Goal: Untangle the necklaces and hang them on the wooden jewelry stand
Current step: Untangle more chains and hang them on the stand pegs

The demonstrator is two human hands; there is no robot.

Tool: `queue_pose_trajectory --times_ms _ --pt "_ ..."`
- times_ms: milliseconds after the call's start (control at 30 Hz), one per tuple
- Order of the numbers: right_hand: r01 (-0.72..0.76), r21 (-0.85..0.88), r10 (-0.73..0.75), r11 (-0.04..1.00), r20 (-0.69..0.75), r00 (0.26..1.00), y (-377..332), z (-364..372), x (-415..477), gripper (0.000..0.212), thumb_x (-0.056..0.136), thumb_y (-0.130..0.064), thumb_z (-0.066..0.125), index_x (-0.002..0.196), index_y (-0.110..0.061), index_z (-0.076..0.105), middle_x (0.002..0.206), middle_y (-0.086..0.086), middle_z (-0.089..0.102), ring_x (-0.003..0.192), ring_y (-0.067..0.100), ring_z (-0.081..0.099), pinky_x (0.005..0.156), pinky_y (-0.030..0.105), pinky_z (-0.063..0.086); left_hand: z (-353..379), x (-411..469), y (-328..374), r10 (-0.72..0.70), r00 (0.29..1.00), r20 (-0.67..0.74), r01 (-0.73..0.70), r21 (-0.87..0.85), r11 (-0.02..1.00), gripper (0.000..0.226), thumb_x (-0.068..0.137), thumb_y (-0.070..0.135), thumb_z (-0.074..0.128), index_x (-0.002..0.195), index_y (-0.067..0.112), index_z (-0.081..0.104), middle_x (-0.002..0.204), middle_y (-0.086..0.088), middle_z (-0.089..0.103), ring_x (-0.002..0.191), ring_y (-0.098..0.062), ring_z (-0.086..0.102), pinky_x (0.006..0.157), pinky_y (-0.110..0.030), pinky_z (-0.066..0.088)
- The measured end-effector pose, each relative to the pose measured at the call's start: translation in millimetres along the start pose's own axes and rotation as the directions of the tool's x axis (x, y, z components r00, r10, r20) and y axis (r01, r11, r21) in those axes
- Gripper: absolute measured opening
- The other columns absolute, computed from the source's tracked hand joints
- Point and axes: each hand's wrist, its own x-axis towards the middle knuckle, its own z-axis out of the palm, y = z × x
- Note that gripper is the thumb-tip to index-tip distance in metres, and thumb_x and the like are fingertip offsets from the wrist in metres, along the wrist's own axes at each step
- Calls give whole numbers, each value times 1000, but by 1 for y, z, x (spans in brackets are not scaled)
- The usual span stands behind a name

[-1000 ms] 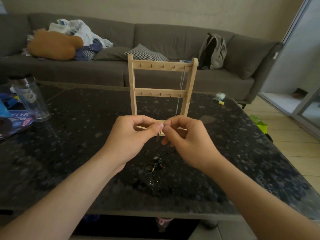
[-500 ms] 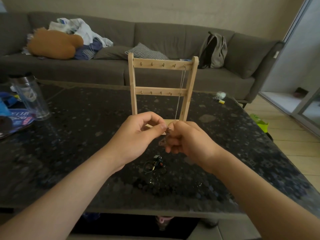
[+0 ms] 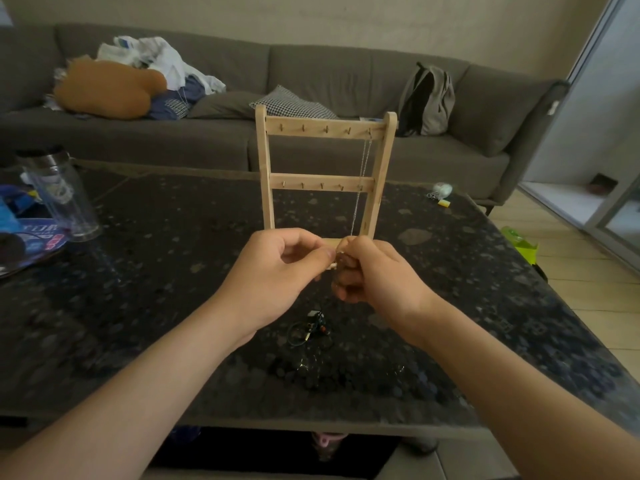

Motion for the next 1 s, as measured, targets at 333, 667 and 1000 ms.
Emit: queue_pose_trajectory --times_ms 333,667,1000 --pt "129 12 -129 992 -5 992 4 -4 -3 25 110 -23 60 103 -5 77 73 0 64 76 16 65 73 32 51 0 3 -3 -138 990 -27 133 -142 981 24 108 33 61 102 23 82 109 -17 73 98 -18 67 100 -45 56" --pt "251 -94 -260 963 -107 960 4 -8 -8 15 101 -20 75 90 -13 83 69 -2 72 67 6 64 65 16 51 0 4 -4 -169 986 13 169 -163 972 23 108 34 61 103 30 83 110 -4 75 105 -17 66 98 -42 53" --pt "239 -51 -244 970 -154 957 3 -8 -8 18 103 -20 70 91 -12 81 68 3 69 67 9 63 66 20 49 0 7 -7 -249 964 90 263 -232 936 25 107 34 63 105 24 85 99 3 76 99 -15 67 95 -42 51"
